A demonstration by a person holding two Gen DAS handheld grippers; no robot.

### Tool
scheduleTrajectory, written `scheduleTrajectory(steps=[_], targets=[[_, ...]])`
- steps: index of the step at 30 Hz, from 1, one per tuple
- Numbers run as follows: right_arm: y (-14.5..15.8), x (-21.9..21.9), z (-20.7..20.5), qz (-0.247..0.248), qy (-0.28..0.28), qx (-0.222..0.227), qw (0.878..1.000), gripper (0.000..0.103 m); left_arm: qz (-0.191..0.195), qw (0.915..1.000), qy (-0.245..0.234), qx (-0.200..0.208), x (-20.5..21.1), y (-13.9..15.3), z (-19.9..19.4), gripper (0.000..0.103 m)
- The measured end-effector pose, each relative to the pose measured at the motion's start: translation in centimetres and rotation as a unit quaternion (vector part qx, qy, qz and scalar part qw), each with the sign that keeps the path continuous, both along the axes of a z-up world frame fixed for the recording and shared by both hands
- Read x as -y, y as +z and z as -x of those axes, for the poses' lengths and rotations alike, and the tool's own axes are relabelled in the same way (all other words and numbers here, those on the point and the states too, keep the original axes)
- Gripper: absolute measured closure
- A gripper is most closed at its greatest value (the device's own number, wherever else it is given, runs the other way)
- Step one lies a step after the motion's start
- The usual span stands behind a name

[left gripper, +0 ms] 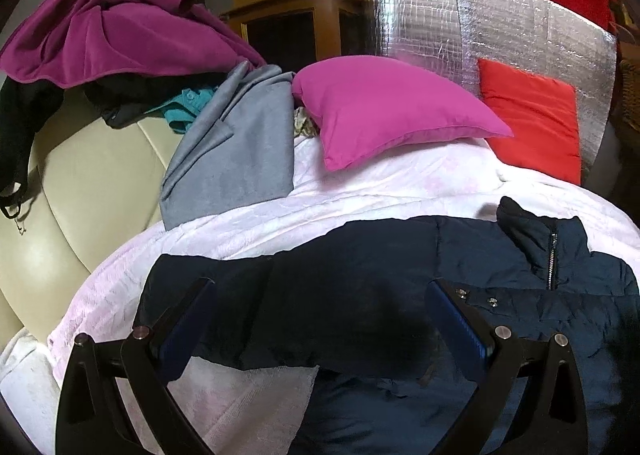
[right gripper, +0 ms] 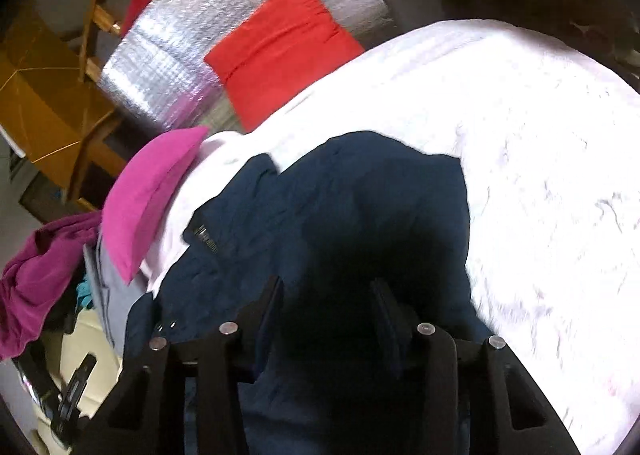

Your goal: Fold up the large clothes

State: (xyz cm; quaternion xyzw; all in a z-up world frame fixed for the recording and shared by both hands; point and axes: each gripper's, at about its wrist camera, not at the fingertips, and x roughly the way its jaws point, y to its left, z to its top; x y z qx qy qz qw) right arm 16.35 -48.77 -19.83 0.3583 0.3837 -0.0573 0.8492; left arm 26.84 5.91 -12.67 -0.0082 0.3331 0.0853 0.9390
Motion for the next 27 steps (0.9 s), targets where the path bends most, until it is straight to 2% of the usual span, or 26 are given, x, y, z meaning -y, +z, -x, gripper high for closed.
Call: scheduleTrajectory(steps=[2, 4, 5, 6, 8, 12, 16, 19, 21, 24, 27], targets=[[-2.1, 0.3, -1.7, -0.005, 0.009, -0.042, 0.999, 0.046, 0.011, 0.9999, 0.006, -0.008, -0.5, 0.0, -0.3, 0.000], [-2.3, -0.1, -2.1, 0.014, 0.015, -0.044, 0.999, 0.046, 0.029, 0.9993, 0.016, -0.016, -1.6, 0.0, -0.4, 0.000], [-2.1, -0.2, -2.2, 0.020, 0.018, -0.045, 0.999, 0.041, 0.035, 0.9990, 0.021, -0.018, -2.2, 0.0, -0.3, 0.000], [-1.5, -0.6, -2.2, 0.023, 0.021, -0.045, 0.998, 0.037, 0.040, 0.9986, 0.027, -0.019, -2.8, 0.1, -0.3, 0.000], [-0.3, -1.6, -2.0, 0.035, 0.023, -0.031, 0.999, 0.036, 0.050, 0.9974, 0.048, -0.019, -4.6, 0.3, -0.1, 0.000], [1.5, -4.9, -2.4, 0.037, 0.067, -0.002, 0.997, 0.036, 0.077, 0.9915, 0.102, -0.024, -8.6, 0.2, 0.3, 0.000], [1.6, -10.1, -2.7, 0.032, 0.135, 0.002, 0.990, 0.036, 0.112, 0.9813, 0.150, -0.047, -12.6, -0.7, 0.7, 0.000], [0.8, -14.3, -3.3, 0.031, 0.177, -0.006, 0.984, 0.037, 0.144, 0.9694, 0.187, -0.068, -15.6, -1.9, 1.2, 0.000], [-0.2, -15.9, -3.4, 0.038, 0.192, -0.017, 0.981, 0.037, 0.159, 0.9636, 0.202, -0.074, -16.7, -2.4, 1.6, 0.000], [-2.7, -18.5, -5.0, 0.073, 0.201, -0.066, 0.975, 0.037, 0.180, 0.9538, 0.222, -0.092, -18.3, -3.7, 1.8, 0.000], [-1.8, -18.9, -4.6, 0.072, 0.205, -0.060, 0.974, 0.038, 0.200, 0.9456, 0.227, -0.120, -19.0, -5.2, 1.5, 0.000]])
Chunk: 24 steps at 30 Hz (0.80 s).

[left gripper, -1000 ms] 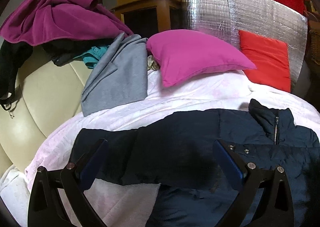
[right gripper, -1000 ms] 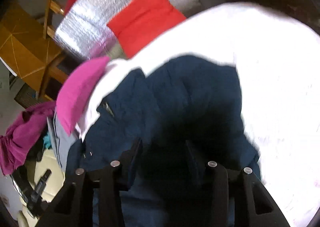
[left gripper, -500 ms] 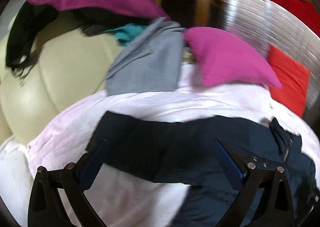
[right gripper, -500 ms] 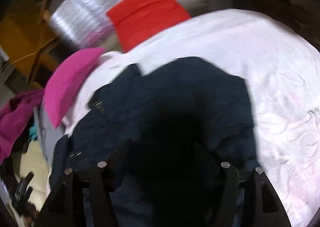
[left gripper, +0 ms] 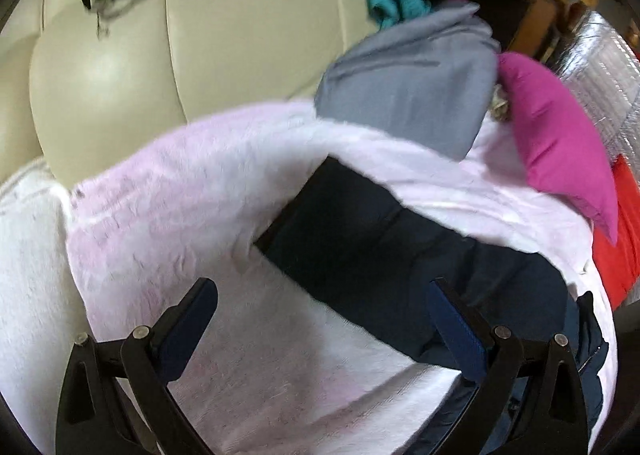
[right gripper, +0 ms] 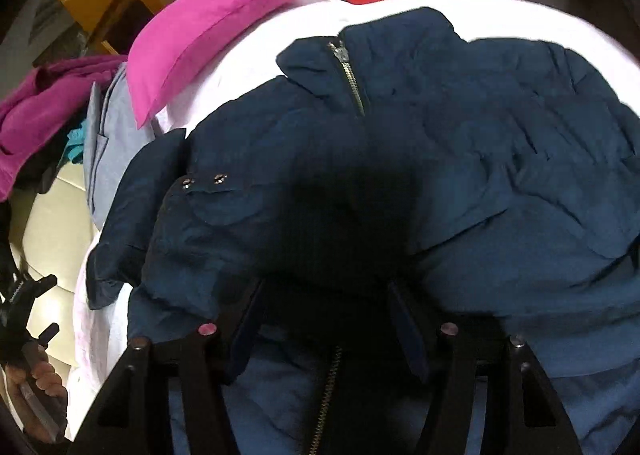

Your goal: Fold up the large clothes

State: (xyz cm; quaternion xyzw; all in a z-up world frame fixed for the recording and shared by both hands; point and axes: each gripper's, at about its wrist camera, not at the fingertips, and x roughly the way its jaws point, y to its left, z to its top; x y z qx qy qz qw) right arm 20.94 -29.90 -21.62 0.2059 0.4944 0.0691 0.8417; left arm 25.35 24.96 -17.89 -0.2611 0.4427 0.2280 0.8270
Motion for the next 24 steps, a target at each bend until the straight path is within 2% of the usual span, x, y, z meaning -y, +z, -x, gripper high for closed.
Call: scheduleTrajectory(steps=[2, 6, 10, 12, 13, 15, 18, 19, 20, 22, 24], targets=[[0.7, 0.5, 0.7, -0.014, 0.000, 0.016, 1.000, 0.037, 0.042, 0.9990, 0.003, -0.013, -0.6, -1.5, -0.3, 0.000], [1.9, 1.2, 2.2, 0.001, 0.000, 0.044, 0.999, 0.037, 0.095, 0.9953, 0.013, -0.017, -1.3, -3.6, -0.8, 0.002], [1.8, 1.9, 3.0, -0.001, 0.000, 0.045, 0.999, 0.037, 0.128, 0.9916, 0.017, -0.015, -1.6, -5.2, -2.0, 0.017], [1.7, 2.2, 3.1, -0.002, -0.003, 0.044, 0.999, 0.037, 0.168, 0.9853, 0.029, -0.011, -2.2, -6.7, -2.6, 0.027], [1.5, 2.5, 3.1, -0.004, -0.007, 0.044, 0.999, 0.037, 0.174, 0.9841, 0.036, -0.010, -2.4, -7.0, -2.7, 0.028], [1.4, 2.9, 3.4, -0.008, -0.012, 0.045, 0.999, 0.037, 0.161, 0.9857, 0.048, 0.013, -2.4, -6.5, -2.9, 0.028], [1.0, 3.3, 3.2, -0.012, -0.018, 0.045, 0.999, 0.037, 0.156, 0.9861, 0.054, 0.012, -2.6, -6.8, -3.4, 0.050], [0.9, 3.5, 3.2, -0.014, -0.021, 0.046, 0.999, 0.037, 0.150, 0.9866, 0.063, 0.014, -2.7, -6.8, -3.4, 0.065], [0.8, 3.6, 3.2, -0.017, -0.022, 0.048, 0.998, 0.037, 0.151, 0.9860, 0.068, 0.020, -2.8, -6.8, -3.4, 0.074], [0.8, 4.0, 3.1, -0.021, -0.026, 0.051, 0.998, 0.037, 0.159, 0.9846, 0.068, 0.025, -2.9, -6.9, -3.5, 0.083], [0.8, 4.3, 3.2, -0.025, -0.030, 0.054, 0.998, 0.037, 0.145, 0.9867, 0.064, 0.036, -2.5, -6.1, -3.5, 0.089]])
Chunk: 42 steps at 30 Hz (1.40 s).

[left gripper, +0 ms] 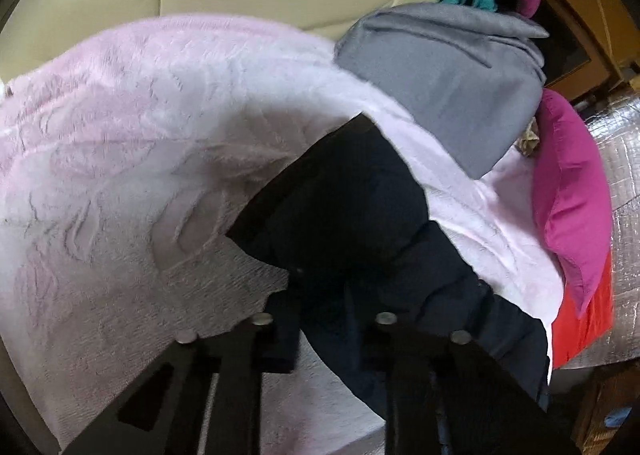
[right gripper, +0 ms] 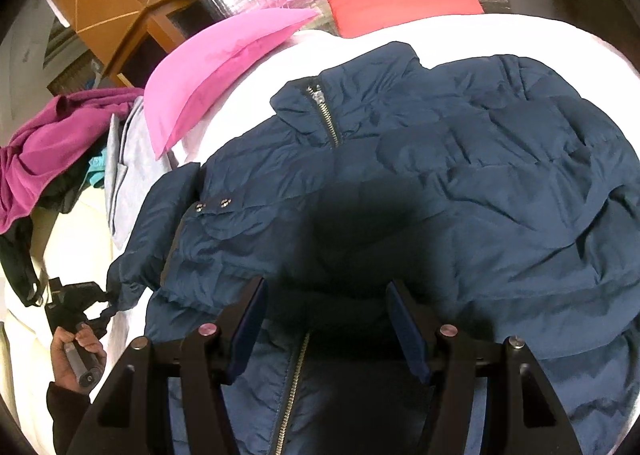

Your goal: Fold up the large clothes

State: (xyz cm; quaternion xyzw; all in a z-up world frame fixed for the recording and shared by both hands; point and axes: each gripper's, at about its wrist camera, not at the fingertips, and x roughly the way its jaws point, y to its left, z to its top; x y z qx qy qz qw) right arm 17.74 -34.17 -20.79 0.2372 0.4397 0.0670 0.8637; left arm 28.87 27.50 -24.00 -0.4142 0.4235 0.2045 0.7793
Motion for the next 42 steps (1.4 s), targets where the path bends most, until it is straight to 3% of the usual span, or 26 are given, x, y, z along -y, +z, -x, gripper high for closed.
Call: scheduleTrajectory(steps=[4, 7, 10, 11, 16, 21, 23, 27, 28, 30, 32, 33, 35, 37, 41, 42], targets=[[0.3, 0.9, 0.6, -0.008, -0.013, 0.009, 1.000, 0.037, -0.047, 0.9964, -0.037, 0.059, 1.8, 3.9, -0.1, 0.093], [0.5, 1.8, 1.2, -0.014, -0.026, 0.014, 0.999, 0.037, -0.092, 0.9835, -0.088, 0.128, 4.6, 7.8, 0.3, 0.093], [0.8, 2.8, 2.3, -0.019, -0.039, 0.020, 0.999, 0.037, -0.147, 0.9609, -0.142, 0.187, 8.1, 11.1, 1.0, 0.094], [0.9, 3.1, 2.6, -0.021, -0.043, 0.021, 0.999, 0.037, -0.156, 0.9492, -0.172, 0.212, 9.7, 12.0, 1.2, 0.094], [1.0, 4.8, 4.1, -0.033, -0.063, 0.026, 0.997, 0.037, -0.163, 0.9035, -0.292, 0.268, 16.2, 13.8, 1.6, 0.094], [0.9, 6.5, 5.1, -0.042, -0.085, 0.024, 0.995, 0.037, -0.139, 0.8642, -0.403, 0.267, 23.2, 12.7, 1.6, 0.094], [0.8, 7.0, 5.3, -0.047, -0.092, 0.024, 0.994, 0.037, -0.134, 0.8531, -0.436, 0.254, 25.4, 11.5, 1.6, 0.094], [0.6, 7.3, 5.3, -0.054, -0.093, 0.020, 0.994, 0.037, -0.135, 0.8375, -0.493, 0.193, 29.4, 8.5, 1.1, 0.094], [0.5, 7.3, 5.3, -0.054, -0.092, 0.019, 0.994, 0.037, -0.139, 0.8329, -0.512, 0.159, 30.4, 7.5, 0.7, 0.093], [0.5, 7.2, 5.3, -0.053, -0.090, 0.020, 0.994, 0.037, -0.130, 0.8238, -0.541, 0.107, 31.3, 6.1, 0.1, 0.080], [0.5, 7.2, 5.2, -0.057, -0.087, 0.019, 0.994, 0.037, -0.078, 0.8173, -0.567, 0.067, 31.3, 5.1, -0.2, 0.054], [0.5, 7.3, 5.1, -0.060, -0.085, 0.019, 0.994, 0.037, -0.055, 0.8144, -0.574, 0.063, 31.1, 5.2, -0.2, 0.052], [0.6, 7.4, 5.1, -0.073, -0.082, 0.020, 0.994, 0.037, -0.018, 0.8056, -0.588, 0.069, 30.2, 6.4, 0.1, 0.044], [0.6, 7.5, 5.1, -0.088, -0.077, 0.024, 0.993, 0.035, 0.012, 0.7885, -0.607, 0.101, 29.1, 8.3, 0.9, 0.032], [0.6, 7.0, 4.5, -0.140, -0.054, 0.029, 0.988, 0.035, 0.034, 0.7632, -0.624, 0.166, 26.7, 12.0, 2.1, 0.029], [0.5, 6.7, 3.9, -0.168, -0.042, 0.028, 0.985, 0.035, 0.034, 0.7624, -0.621, 0.179, 25.7, 12.5, 2.1, 0.029]])
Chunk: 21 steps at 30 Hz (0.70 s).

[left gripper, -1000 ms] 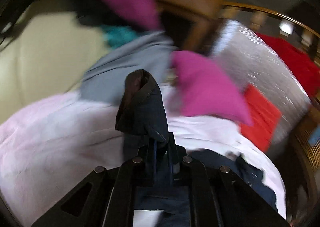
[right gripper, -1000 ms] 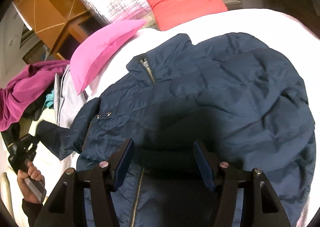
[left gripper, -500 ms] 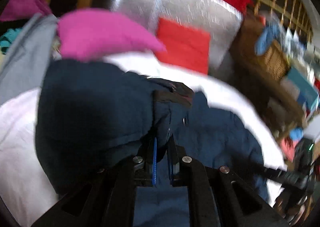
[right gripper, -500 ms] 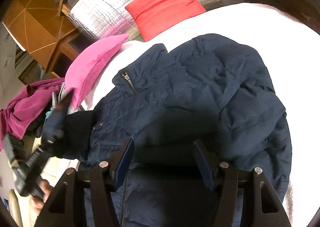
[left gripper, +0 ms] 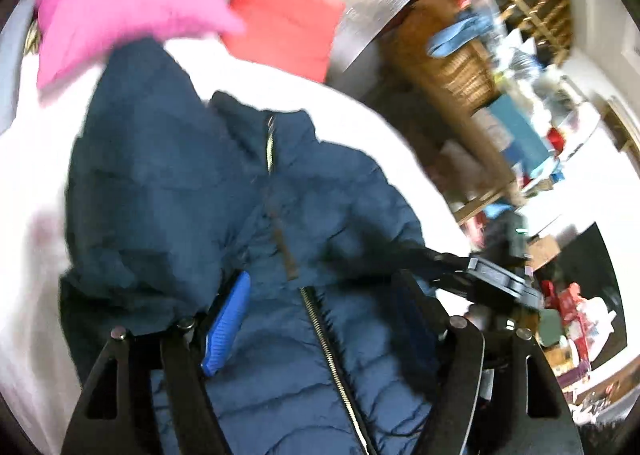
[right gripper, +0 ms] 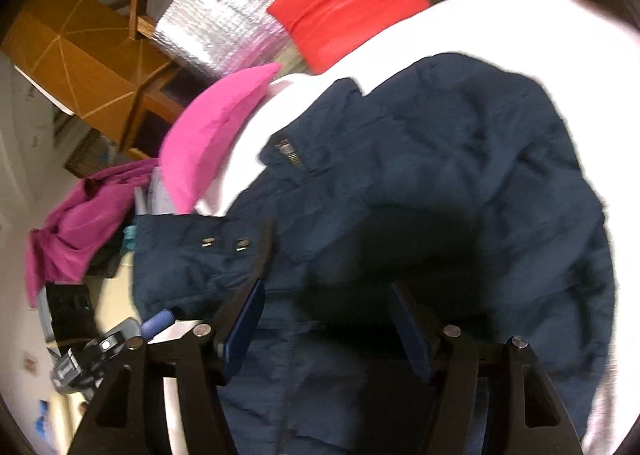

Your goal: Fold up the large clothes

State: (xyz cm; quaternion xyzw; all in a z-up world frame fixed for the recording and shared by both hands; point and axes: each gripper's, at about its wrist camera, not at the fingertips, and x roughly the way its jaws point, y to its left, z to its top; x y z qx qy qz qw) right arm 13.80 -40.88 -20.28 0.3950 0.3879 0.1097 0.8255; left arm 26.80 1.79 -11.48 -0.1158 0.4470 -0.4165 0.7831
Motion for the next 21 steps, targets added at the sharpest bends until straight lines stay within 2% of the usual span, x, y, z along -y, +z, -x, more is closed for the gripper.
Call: scheduleTrajectory(steps=[4, 7, 9, 12, 14, 21], targets=[[-0.7, -2.3, -2.6, -0.073, 0.052, -0.005, 0.996, 0.032, 0.027, 0.9981, 0.048, 0.027, -2.7, 1.5, -0.5, 0.028], [-1.9, -4.8, -4.7, -0.120, 0.083, -0.023, 0.989, 0.031, 0.048, 0.9933, 0.103, 0.020, -4.9, 1.4, -1.5, 0.028], [-2.8, -6.2, -5.7, -0.136, 0.086, -0.032, 0.986, 0.028, 0.049, 0.9893, 0.137, 0.010, -5.8, 1.0, -2.3, 0.028], [-4.4, -8.4, -7.3, -0.180, 0.093, -0.049, 0.978, 0.026, 0.048, 0.9851, 0.165, -0.012, -6.0, -0.1, -3.2, 0.028], [-4.5, -9.5, -8.2, -0.189, 0.097, -0.046, 0.976, 0.026, 0.053, 0.9829, 0.175, -0.015, -6.3, -0.4, -3.4, 0.028], [-4.3, -13.3, -11.8, -0.223, 0.108, -0.044, 0.968, 0.023, 0.034, 0.9798, 0.193, -0.038, -6.8, -1.8, -4.1, 0.028]])
